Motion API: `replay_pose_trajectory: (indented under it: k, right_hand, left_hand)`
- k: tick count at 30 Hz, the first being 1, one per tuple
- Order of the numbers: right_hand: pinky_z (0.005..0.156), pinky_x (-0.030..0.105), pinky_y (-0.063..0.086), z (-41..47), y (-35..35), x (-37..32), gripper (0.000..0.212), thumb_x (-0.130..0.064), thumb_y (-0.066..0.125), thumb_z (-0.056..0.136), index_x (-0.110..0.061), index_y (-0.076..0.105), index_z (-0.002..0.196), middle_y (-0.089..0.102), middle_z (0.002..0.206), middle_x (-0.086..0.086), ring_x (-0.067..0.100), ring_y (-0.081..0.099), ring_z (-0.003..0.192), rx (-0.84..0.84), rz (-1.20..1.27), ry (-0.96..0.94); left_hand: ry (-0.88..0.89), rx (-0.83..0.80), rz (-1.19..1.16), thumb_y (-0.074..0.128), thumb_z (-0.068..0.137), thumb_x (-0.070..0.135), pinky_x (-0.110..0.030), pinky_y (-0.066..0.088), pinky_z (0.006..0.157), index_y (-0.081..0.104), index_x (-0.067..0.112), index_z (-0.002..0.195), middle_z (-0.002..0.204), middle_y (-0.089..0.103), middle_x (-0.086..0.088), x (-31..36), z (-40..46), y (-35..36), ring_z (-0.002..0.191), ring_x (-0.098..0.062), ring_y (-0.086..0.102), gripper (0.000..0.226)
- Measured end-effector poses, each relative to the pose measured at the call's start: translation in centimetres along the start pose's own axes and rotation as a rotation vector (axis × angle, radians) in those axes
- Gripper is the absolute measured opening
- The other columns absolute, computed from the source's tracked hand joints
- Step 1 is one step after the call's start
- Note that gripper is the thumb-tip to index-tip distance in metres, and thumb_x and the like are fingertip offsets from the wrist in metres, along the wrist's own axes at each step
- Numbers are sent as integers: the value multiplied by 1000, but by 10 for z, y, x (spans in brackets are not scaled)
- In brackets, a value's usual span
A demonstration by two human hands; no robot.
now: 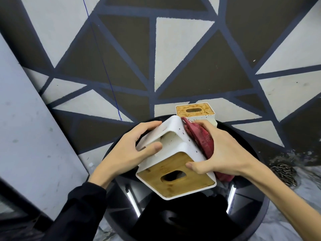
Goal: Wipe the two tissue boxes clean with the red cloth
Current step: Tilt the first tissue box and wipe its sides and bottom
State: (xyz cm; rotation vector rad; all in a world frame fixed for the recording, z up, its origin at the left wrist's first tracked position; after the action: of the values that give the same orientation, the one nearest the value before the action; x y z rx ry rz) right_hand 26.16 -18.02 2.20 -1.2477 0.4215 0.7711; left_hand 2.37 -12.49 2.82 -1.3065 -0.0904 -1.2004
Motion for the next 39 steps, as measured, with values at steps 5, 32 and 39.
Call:
replay_pose_trajectory:
  k: [5,32,39]
  right_hand:
    - [101,41,50,-2,1,-2,100,-73,83,44,-50,45,134,61,127,-28,3,59,119,9,19,25]
    - [97,46,53,-6,25,11,103,-103,62,43,-36,55,121,65,117,-12,20,61,112,94,72,512]
    - [81,23,45,-8,21,5,68,-92,37,83,-35,63,110,65,106,-20,-2,59,98,116,232,403]
  left_hand:
    - [21,20,-6,56,87,72,-19,41,108,52,42,148,144,56,28,9,13,8,135,0,53,69]
    - [116,86,371,79,53,89,-39,23,128,5,21,170,169,12,14,27,-18,64,159,-8,9,154]
    - [82,117,88,96,54,54,-47,50,108,21,42,157,150,34,26,11,-12,51,147,-14,38,129]
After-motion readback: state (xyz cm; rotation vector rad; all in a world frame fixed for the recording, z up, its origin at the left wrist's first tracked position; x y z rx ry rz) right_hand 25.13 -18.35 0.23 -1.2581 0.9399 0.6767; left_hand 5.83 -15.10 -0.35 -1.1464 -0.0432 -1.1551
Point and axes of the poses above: each hand's wrist, its own z-axis towards the middle knuckle, its own y-axis out of the palm, x = y × z, the point moved 6 cm from there along z, towards the middle knuckle
